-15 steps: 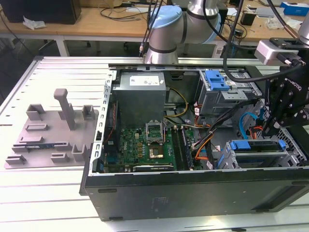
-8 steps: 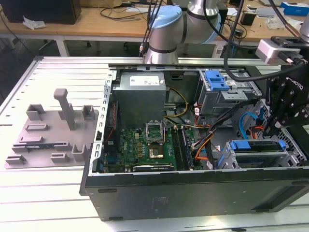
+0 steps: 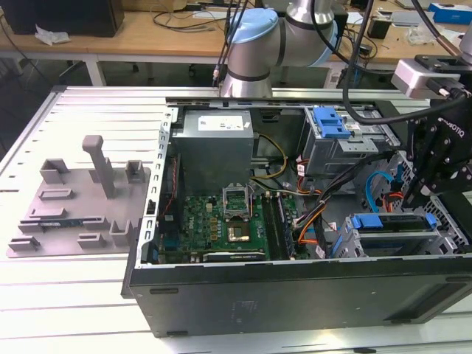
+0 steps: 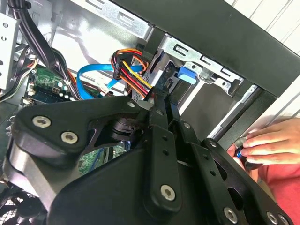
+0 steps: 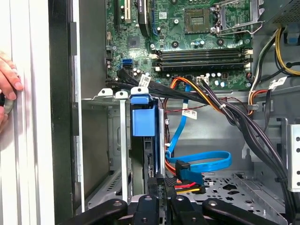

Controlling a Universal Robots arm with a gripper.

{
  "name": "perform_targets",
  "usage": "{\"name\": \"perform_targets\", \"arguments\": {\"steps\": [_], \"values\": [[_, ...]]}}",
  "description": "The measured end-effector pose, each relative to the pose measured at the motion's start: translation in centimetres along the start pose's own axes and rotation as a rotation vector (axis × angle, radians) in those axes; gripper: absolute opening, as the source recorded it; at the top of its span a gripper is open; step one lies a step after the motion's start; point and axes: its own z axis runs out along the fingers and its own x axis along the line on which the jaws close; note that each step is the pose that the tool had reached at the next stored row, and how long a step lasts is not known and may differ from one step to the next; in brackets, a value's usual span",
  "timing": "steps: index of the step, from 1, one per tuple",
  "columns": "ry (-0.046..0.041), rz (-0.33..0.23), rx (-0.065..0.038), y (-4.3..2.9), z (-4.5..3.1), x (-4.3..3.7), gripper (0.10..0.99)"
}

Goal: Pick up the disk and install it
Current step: 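Insert the first disk wire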

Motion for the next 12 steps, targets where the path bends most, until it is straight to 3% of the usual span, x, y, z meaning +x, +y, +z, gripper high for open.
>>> {"name": "perform_targets", "arguments": {"steps": [12], "values": [[-0.0001,0.000,0.000,-0.01,0.13,0.53,0.165]]}}
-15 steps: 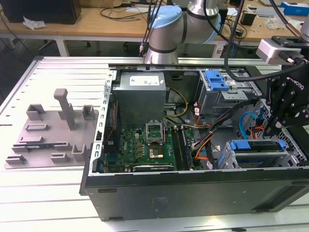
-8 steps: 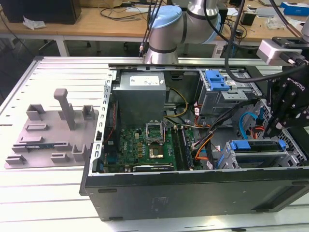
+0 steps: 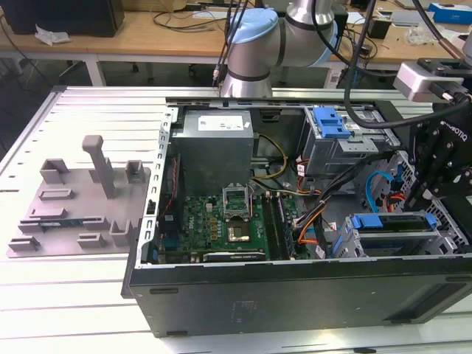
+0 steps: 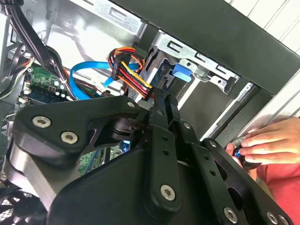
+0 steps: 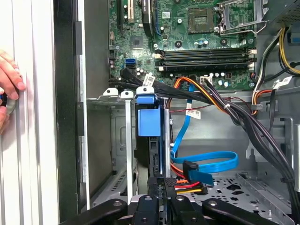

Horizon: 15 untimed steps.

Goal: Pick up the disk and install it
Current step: 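Insert the first disk wire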

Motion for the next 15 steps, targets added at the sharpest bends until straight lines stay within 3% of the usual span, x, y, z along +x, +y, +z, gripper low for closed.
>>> {"name": "perform_targets", "arguments": {"steps": [15], "values": [[-0.0014,-0.010,0.001,0.07,0.05,0.30,0.165]]}}
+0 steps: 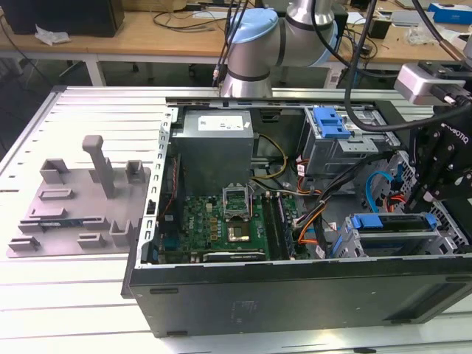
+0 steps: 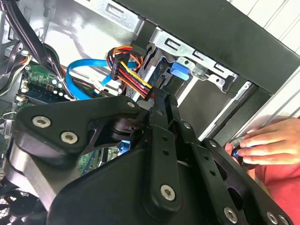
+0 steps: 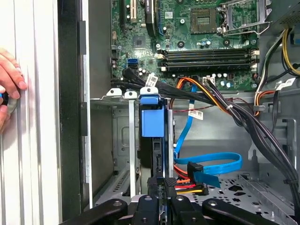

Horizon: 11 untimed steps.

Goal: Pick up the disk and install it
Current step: 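Insert the first disk wire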

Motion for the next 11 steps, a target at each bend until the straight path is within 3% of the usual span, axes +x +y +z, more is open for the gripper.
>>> {"name": "perform_targets", "arguments": {"steps": [11], "values": [[0.0000,-0.013,0.001,0.00,0.09,0.05,0.165]]}}
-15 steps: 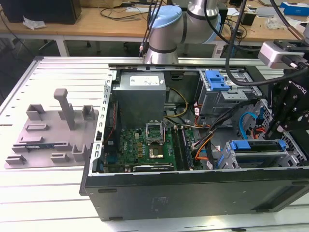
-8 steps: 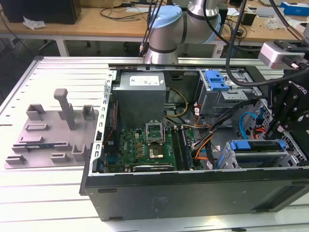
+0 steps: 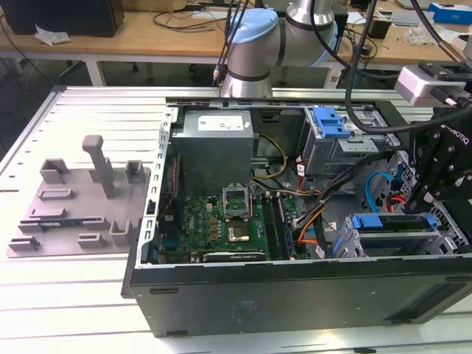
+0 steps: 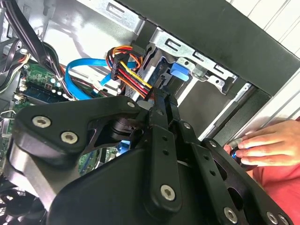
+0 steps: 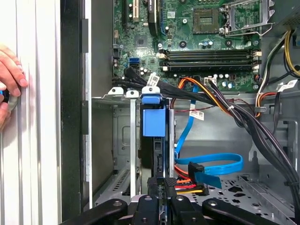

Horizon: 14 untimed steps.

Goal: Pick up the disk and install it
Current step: 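Insert the first disk wire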

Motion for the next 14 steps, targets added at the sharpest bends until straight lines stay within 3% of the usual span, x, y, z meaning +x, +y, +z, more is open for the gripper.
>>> {"name": "perform_targets", "arguments": {"steps": [14], "values": [[0.0001,-0.009,0.001,0.00,0.25,0.09,0.165]]}}
